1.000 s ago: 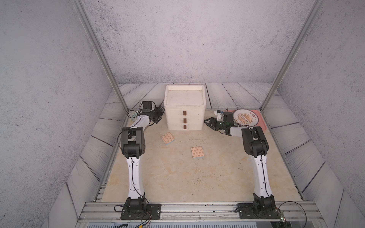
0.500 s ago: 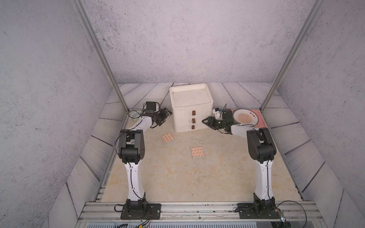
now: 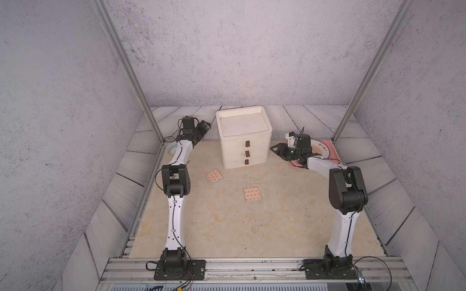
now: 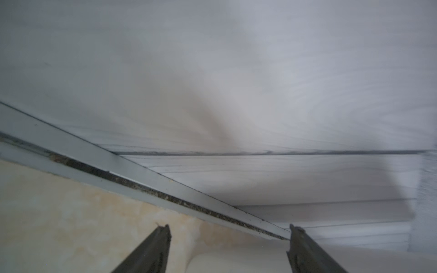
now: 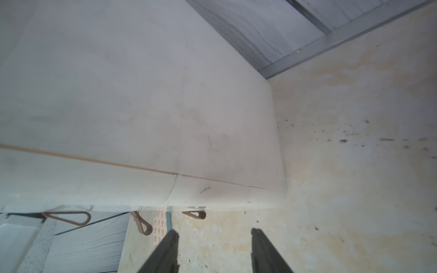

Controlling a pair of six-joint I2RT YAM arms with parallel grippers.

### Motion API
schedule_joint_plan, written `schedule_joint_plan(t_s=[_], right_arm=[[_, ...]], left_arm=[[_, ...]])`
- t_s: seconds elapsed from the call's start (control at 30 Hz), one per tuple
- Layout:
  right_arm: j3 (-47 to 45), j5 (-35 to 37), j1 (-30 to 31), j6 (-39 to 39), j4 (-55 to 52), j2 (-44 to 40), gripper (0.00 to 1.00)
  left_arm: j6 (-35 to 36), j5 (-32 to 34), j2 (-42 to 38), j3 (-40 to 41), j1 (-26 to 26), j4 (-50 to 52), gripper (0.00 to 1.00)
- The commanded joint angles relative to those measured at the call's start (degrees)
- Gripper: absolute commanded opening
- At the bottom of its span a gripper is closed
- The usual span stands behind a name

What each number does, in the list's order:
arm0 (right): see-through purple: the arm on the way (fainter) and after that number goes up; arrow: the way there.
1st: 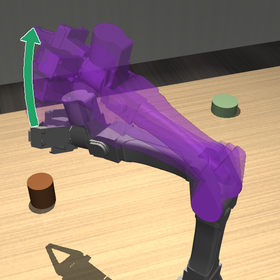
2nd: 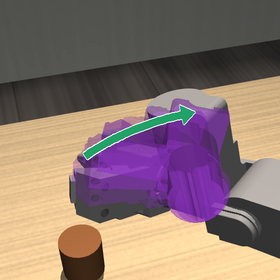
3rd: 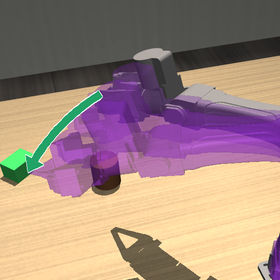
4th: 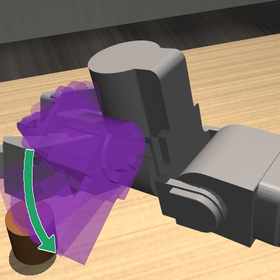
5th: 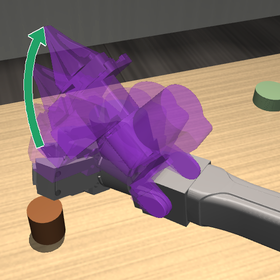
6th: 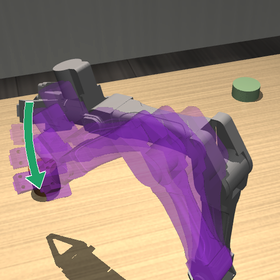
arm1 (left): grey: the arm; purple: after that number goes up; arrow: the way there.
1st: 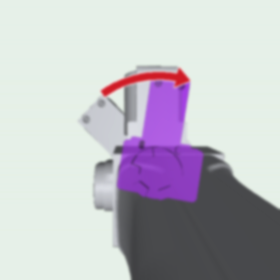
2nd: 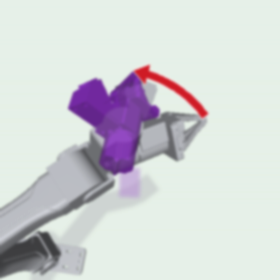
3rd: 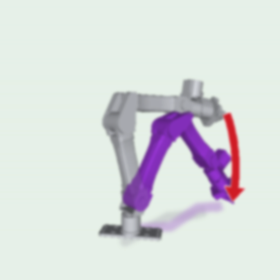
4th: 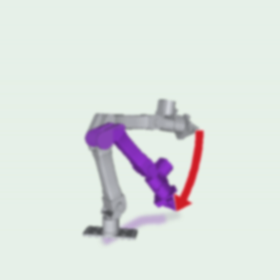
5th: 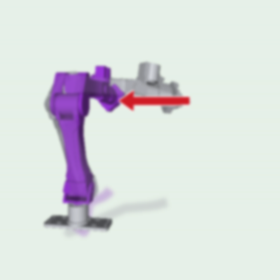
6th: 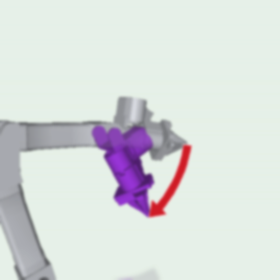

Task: Please put the sticky notes in the drawer by color
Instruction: Move the storage box to the center of the board.

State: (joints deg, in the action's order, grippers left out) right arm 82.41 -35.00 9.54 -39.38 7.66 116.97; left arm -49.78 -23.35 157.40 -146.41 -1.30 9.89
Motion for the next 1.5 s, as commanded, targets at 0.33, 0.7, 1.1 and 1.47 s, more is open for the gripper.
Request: schedule_joint_plan(t_s=[0.33,0.7,1.1,1.47], right_arm=[[-0.24,-4.70,-2.61,0.86,-1.52,0.46,0.52],[30.57,-5.85,-5.74,-5.36,-7.95,24.84,0.52],[69.37,-4.67,-1.66,-14.94,-8.86,50.00,0.53],[59.18,-14.15,3.26,-10.28,-0.41,46.13,0.54]], left_arm=[[-5.30,-8.26,10.74,-5.59,-4.66,-13.15,0.80],[-6.70,-9.57,13.83,-9.14,-6.96,-16.74,0.80],[-6.81,-11.35,14.82,-8.90,-7.99,-17.36,0.80],[-5.78,-17.33,12.94,-7.00,-12.37,-16.66,0.79]])
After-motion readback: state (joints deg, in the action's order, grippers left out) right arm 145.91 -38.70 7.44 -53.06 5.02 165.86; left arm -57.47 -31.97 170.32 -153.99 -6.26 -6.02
